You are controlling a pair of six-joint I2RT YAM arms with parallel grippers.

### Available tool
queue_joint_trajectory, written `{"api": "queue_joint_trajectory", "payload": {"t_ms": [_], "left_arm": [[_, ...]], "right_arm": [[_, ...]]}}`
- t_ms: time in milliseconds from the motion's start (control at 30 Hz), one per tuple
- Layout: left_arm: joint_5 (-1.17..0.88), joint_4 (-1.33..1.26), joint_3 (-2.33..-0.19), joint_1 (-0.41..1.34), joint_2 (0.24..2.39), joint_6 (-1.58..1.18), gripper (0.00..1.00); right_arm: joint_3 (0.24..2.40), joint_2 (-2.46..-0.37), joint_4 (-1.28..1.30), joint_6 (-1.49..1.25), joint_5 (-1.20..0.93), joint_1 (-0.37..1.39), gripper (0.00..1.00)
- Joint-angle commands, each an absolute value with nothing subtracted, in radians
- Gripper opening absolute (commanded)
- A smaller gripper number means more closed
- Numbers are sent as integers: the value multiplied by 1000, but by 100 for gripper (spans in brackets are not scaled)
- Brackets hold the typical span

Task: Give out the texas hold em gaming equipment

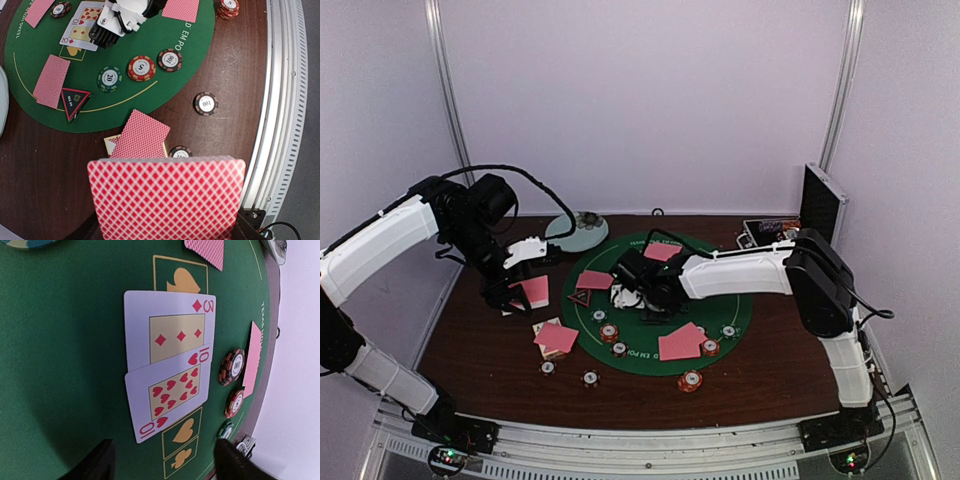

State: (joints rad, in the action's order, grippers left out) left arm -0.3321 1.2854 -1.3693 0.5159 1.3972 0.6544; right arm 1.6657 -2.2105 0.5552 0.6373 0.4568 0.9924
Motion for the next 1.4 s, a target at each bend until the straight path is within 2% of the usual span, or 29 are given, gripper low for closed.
{"api": "queue_joint_trajectory", "payload": {"t_ms": [0, 33, 67, 233, 367, 500, 733, 1000, 1133, 1367], "left_arm": [[-354, 1290, -1386, 514, 1388, 667, 0], [-352, 1290, -1385, 514, 1386, 667, 0], [-352, 1291, -1384, 514, 1383, 668, 0], [-341, 1281, -1382, 514, 1373, 667, 0], [-334, 1260, -1366, 514, 1352, 669, 0], [-333, 1259, -1367, 514, 1351, 670, 0], [-334, 1259, -1362, 514, 1357, 666, 0], [-329, 1259, -1377, 514, 1372, 651, 0], [-326, 1254, -1379, 514, 1381, 637, 0], [-317, 1252, -1387, 514, 1396, 612, 0]], "right_arm": [[1700, -2084, 486, 508, 458, 980, 90], [1712, -2066, 481, 477, 452, 975, 97], [1725, -2050, 477, 445, 447, 970, 99], [1814, -1990, 505, 236, 431, 934, 100], [2001, -2024, 715, 60, 348, 884, 100], [2050, -2031, 773, 12, 280, 871, 100], [1951, -1924, 744, -176, 122, 866, 100], [1826, -1869, 685, -523, -319, 862, 98], [1720, -1873, 555, -721, -489, 868, 100], [1629, -1902, 288, -958, -582, 920, 99]]}}
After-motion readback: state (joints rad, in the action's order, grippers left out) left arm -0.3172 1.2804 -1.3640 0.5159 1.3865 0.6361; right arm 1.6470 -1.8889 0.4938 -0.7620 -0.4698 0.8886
